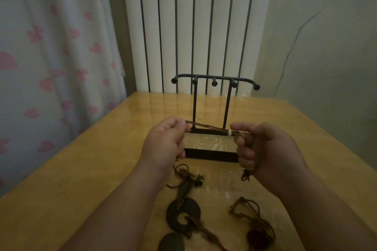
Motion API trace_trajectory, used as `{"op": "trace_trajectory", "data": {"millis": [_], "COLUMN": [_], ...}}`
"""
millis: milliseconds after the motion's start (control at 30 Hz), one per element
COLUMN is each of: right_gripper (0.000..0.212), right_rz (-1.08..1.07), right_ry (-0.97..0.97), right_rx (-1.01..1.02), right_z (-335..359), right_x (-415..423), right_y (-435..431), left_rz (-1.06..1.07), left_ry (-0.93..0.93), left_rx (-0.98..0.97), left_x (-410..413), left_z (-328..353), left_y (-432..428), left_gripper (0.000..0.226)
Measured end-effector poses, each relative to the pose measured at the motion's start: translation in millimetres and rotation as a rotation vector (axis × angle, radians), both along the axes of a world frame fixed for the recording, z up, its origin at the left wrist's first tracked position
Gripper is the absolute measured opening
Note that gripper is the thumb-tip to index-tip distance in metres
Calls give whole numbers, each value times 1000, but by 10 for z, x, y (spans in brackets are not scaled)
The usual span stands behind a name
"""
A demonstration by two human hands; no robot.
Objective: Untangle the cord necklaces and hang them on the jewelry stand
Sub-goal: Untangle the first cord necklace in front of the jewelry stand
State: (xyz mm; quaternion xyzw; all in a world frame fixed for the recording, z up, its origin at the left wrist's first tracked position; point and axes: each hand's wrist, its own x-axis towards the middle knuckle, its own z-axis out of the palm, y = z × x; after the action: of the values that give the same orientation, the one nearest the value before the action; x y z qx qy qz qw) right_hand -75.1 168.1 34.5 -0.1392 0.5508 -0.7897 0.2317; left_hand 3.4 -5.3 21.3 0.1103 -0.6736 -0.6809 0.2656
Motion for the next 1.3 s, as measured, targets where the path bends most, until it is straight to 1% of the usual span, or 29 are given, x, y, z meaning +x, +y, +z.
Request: {"op": "trace_trajectory", "data": {"millis": [67,167,267,400,433,467,567,600,633,667,733,833,933,1000,1033,1067,1133,1200,1233,1300], "right_gripper": [37,38,37,35,32,29,21,20,18,16,19,23,21,20,21,23,29,38,43,49], "right_rz": [25,26,7,-50,-83,-131,-338,-409,-481,-549,-657,-717,-655,-554,-488,-419,-297,-236,-230,-222], "right_ry": [0,41,79,117,159,233,568,648,673,653,546,421,385,405,409,416,416,379,338,196], "right_rx": [3,36,57,81,124,211,640,738,779,780,716,648,677,730,757,788,856,884,871,800], "right_z": [-4,-19,-33,-39,-35,-31,-76,-105,-139,-168,-196,-218,-248,-258,-262,-274,-299,-299,-294,-284], "right_x": [-4,-17,-29,-31,-25,-20,-105,-150,-197,-238,-307,-348,-333,-277,-244,-217,-168,-136,-124,-90], "right_y": [-2,-11,-5,15,23,30,45,45,50,58,86,114,79,33,6,-27,-91,-136,-151,-170], "left_rz": [32,59,58,41,47,64,171,216,249,263,242,170,95,38,10,-21,-103,-186,-218,-248], "left_ry": [24,37,41,6,-14,-37,-96,-102,-111,-122,-150,-210,-286,-270,-245,-212,-127,-42,-6,44], "left_rx": [76,110,106,29,-5,-51,-208,-231,-234,-216,-168,-192,-313,-359,-343,-294,-131,26,80,137], "left_x": [-4,-11,-17,13,27,37,73,82,84,89,93,86,113,127,134,139,135,129,126,124], "left_z": [5,8,8,15,30,53,134,151,153,154,157,158,166,167,164,160,150,179,201,243], "left_y": [-31,-56,-67,-69,-67,-69,-111,-155,-213,-265,-334,-346,-324,-303,-287,-271,-239,-186,-153,-82], "left_gripper": [26,26,27,27,26,26,30,32,35,36,38,29,19,18,19,20,20,19,18,17]}}
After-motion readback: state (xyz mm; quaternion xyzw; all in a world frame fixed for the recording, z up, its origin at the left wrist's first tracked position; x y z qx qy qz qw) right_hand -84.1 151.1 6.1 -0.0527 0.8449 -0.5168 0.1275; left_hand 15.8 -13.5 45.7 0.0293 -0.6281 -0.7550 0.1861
